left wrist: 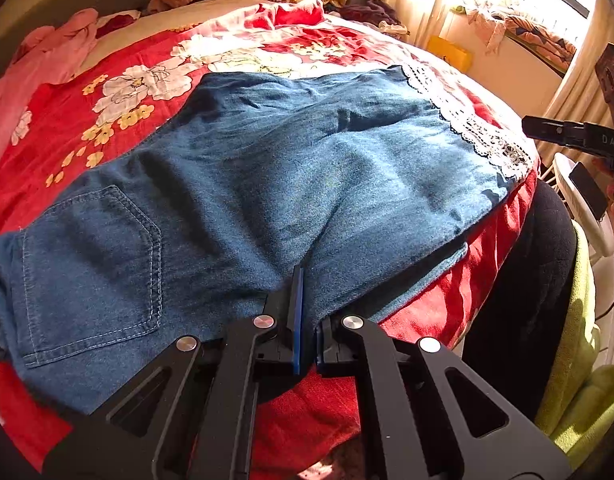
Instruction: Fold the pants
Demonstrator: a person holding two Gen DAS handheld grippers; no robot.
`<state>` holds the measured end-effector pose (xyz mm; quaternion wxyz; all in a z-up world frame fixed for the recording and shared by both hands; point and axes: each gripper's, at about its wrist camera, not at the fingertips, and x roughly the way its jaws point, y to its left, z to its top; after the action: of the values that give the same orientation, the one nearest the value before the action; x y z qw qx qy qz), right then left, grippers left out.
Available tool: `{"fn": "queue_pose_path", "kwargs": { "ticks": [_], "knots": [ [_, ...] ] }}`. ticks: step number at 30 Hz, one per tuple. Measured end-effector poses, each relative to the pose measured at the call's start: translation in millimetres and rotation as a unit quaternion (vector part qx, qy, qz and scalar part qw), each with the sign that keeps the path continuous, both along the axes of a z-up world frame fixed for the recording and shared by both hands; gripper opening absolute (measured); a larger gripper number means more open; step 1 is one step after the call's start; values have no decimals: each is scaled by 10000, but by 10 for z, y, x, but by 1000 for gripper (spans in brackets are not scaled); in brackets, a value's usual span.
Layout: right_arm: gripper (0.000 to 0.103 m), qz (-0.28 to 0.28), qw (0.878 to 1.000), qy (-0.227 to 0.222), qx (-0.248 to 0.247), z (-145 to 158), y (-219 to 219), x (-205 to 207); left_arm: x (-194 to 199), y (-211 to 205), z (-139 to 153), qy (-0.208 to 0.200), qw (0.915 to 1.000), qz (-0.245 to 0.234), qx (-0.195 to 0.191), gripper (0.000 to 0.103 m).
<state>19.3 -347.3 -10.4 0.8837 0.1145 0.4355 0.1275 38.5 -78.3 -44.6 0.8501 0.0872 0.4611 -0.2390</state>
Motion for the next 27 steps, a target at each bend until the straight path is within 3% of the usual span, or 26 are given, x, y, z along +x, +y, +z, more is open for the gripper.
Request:
{"fn": "queue_pose_path", "kwargs": {
  "ticks": [4, 7, 9, 13, 17, 23, 27],
  "knots": [
    [25, -77, 9956, 730, -587, -433, 81, 143, -29, 33, -73, 115, 9999, -33, 82, 0],
    [26, 104, 9955, 712, -624, -479, 82, 127, -73, 38, -92, 154, 9996, -75, 233, 2],
    [32, 203, 9968, 663, -403, -398, 55, 110, -120, 44, -27, 110, 9995, -131, 271, 3],
    [46, 40, 9998, 199, -80, -88, -140, 155, -165, 140, 202, 25, 9999, -138, 76, 21],
    [50, -170, 9998, -58, -12, 117, -352, 450, -9, 300, 493, -267, 9995, 154, -63, 41],
    [55, -253, 9996, 67, 136, 14, -520, 1088, 360, 465, 847, -544, 9966, 533, -310, 53],
    [55, -131, 9995, 286, 90, -174, -492, 1448, 692, 490, 859, -450, 9946, 732, -587, 56]
  ]
}}
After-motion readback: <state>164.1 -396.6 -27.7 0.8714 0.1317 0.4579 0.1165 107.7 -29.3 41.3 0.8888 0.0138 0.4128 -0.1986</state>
